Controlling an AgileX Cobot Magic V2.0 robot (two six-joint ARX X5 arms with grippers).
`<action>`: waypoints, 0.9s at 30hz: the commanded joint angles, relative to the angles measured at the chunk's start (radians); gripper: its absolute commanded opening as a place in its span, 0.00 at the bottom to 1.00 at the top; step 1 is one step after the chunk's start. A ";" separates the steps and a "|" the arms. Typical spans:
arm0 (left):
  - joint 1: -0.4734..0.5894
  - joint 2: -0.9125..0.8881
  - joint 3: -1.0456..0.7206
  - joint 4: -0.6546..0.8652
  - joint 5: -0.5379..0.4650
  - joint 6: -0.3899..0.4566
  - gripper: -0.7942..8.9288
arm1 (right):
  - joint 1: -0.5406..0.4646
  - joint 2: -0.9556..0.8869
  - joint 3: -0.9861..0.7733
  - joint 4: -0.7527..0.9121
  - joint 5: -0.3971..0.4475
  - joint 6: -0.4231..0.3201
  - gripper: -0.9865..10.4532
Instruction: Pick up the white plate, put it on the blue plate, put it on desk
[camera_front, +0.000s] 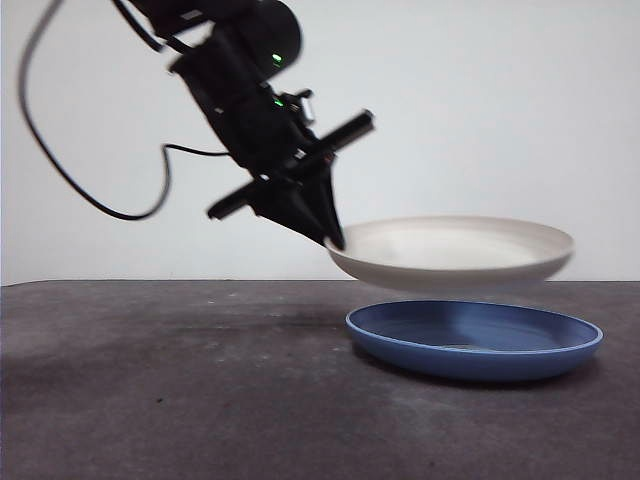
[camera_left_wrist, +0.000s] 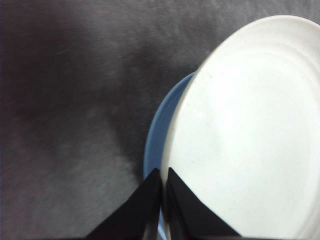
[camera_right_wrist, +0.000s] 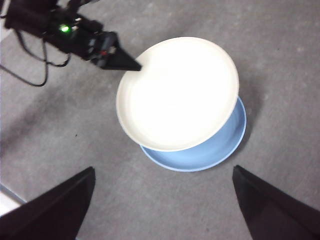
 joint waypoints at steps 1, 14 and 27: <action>-0.020 0.066 0.060 -0.011 -0.006 -0.012 0.10 | 0.003 0.004 0.018 -0.006 0.002 0.007 0.47; -0.042 0.142 0.083 -0.025 -0.007 -0.007 0.10 | 0.003 0.004 0.018 -0.019 0.002 0.007 0.47; -0.065 0.142 0.083 -0.031 -0.007 0.026 0.32 | 0.003 0.004 0.018 -0.019 0.001 0.007 0.47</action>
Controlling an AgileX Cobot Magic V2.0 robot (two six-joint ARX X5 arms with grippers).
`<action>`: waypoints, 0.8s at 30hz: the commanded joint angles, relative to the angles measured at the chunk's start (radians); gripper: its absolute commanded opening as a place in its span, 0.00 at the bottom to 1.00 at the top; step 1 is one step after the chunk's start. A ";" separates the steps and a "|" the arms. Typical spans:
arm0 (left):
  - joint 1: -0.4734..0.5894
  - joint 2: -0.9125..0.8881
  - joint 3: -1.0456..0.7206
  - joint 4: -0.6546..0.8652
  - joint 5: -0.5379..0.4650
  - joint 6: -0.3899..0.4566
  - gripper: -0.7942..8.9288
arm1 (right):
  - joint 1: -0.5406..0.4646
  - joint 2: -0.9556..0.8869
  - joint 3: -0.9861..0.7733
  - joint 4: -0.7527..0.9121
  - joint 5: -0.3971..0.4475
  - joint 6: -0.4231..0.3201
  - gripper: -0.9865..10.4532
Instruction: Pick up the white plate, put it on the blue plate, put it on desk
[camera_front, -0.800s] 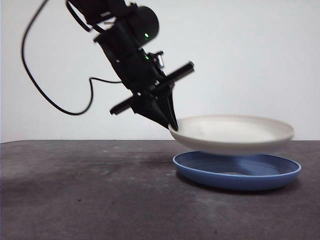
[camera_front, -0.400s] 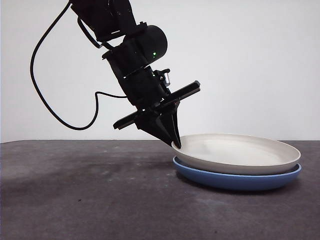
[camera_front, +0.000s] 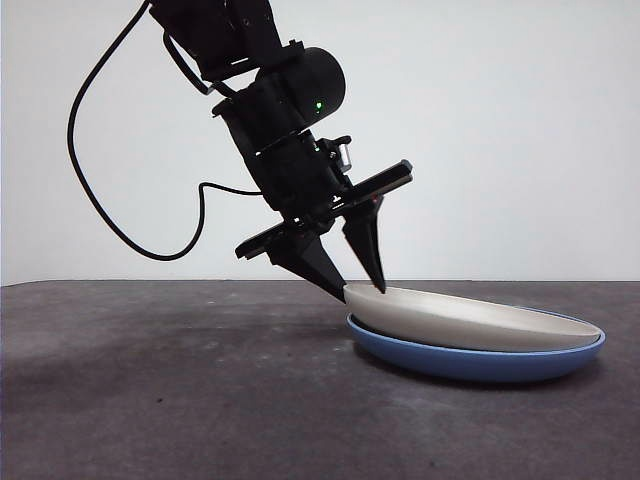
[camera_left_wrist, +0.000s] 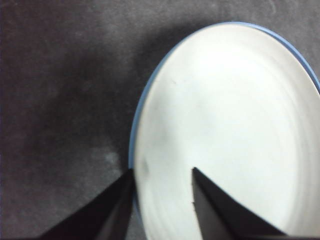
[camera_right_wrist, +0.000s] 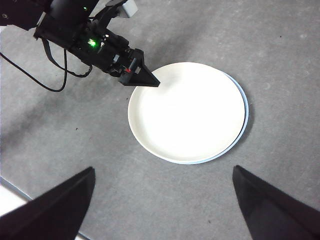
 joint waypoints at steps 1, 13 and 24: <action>-0.012 0.029 0.031 0.004 0.002 0.012 0.32 | 0.003 0.004 0.018 0.003 0.000 0.004 0.47; -0.009 -0.009 0.091 -0.079 0.002 0.053 0.40 | 0.003 0.004 0.018 -0.009 0.001 0.003 0.47; 0.039 -0.278 0.092 -0.185 -0.040 0.164 0.40 | 0.003 0.005 0.017 -0.009 0.002 0.003 0.47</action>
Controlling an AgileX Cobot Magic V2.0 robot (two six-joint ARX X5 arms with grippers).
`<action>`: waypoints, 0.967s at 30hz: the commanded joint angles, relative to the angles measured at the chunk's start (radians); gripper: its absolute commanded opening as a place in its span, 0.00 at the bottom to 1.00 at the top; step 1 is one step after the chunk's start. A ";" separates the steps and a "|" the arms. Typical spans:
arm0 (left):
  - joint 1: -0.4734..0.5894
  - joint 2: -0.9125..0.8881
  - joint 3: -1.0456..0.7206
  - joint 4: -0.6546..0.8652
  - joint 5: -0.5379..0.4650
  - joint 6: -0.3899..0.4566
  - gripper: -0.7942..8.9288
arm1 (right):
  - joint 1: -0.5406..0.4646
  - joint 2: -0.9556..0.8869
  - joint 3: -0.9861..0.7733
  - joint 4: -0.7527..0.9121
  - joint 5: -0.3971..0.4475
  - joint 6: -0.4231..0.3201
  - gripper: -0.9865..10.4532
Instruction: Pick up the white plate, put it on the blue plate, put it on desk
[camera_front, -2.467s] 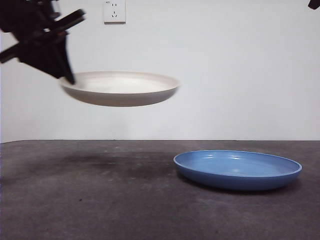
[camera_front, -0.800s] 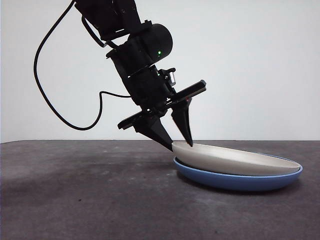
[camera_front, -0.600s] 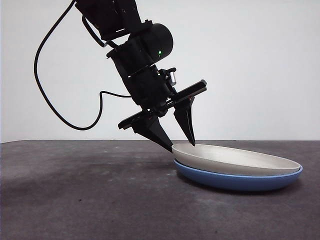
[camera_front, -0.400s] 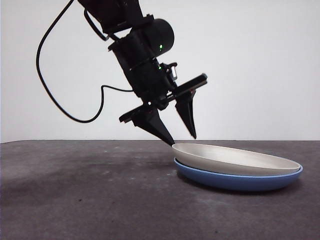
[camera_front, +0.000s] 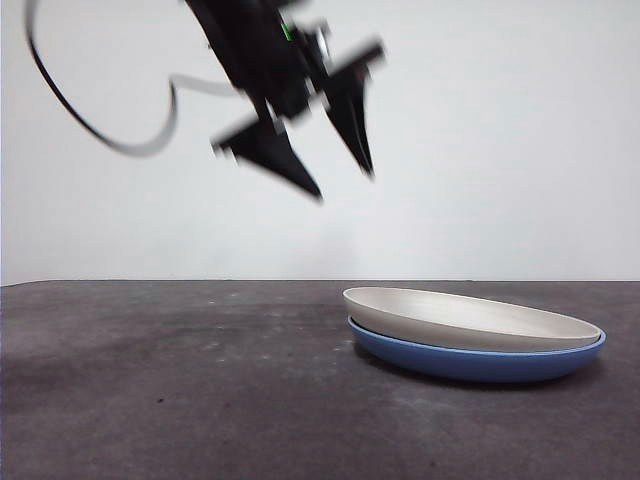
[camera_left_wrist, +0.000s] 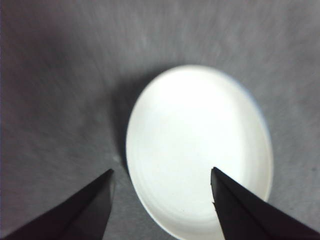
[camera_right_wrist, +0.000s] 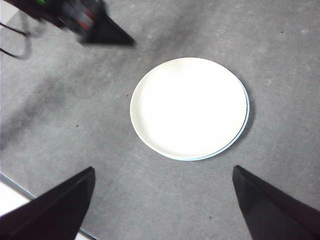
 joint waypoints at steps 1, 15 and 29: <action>0.014 -0.080 0.026 -0.031 -0.019 0.068 0.40 | 0.003 0.005 0.017 0.004 0.002 0.003 0.47; 0.061 -0.454 -0.094 -0.183 -0.015 0.159 0.40 | 0.003 0.006 0.016 0.003 0.046 0.003 0.47; 0.060 -0.779 -0.515 -0.162 0.266 0.209 0.40 | 0.003 0.006 0.014 -0.013 0.046 0.019 0.47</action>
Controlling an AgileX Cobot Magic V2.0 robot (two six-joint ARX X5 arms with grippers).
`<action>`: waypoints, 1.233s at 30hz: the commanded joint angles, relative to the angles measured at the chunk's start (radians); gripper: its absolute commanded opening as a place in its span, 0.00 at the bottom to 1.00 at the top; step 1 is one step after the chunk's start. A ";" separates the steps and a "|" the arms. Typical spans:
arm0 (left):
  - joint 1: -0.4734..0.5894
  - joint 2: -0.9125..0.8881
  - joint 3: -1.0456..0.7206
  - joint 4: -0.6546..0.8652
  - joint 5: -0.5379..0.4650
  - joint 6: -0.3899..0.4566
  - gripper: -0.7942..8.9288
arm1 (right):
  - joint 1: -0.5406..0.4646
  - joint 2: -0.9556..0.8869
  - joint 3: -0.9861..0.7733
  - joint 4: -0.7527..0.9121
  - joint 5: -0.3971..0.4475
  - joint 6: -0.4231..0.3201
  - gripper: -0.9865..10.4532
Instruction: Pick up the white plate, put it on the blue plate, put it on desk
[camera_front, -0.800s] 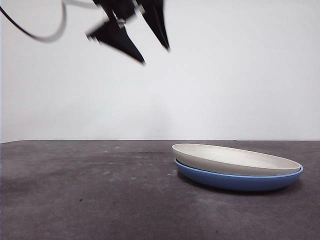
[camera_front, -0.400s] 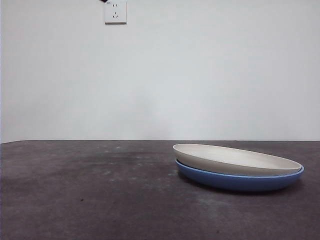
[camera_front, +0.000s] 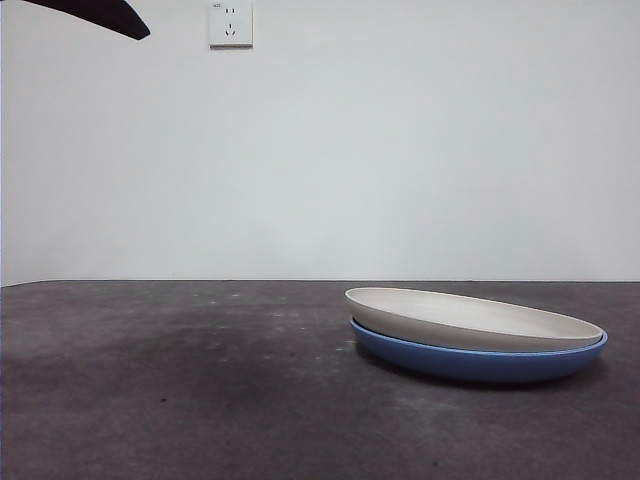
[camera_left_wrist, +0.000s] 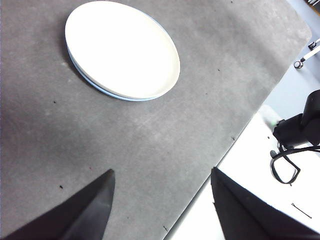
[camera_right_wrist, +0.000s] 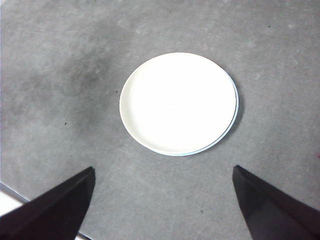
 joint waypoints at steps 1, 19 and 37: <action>-0.005 -0.003 0.009 0.012 0.008 0.023 0.40 | 0.003 0.006 0.014 0.002 0.000 0.014 0.47; -0.005 -0.003 0.009 0.013 0.008 0.023 0.40 | 0.002 0.293 0.014 0.152 0.138 0.116 0.47; -0.005 -0.003 0.009 0.012 0.008 0.026 0.40 | 0.002 0.801 0.014 0.398 0.127 0.087 0.46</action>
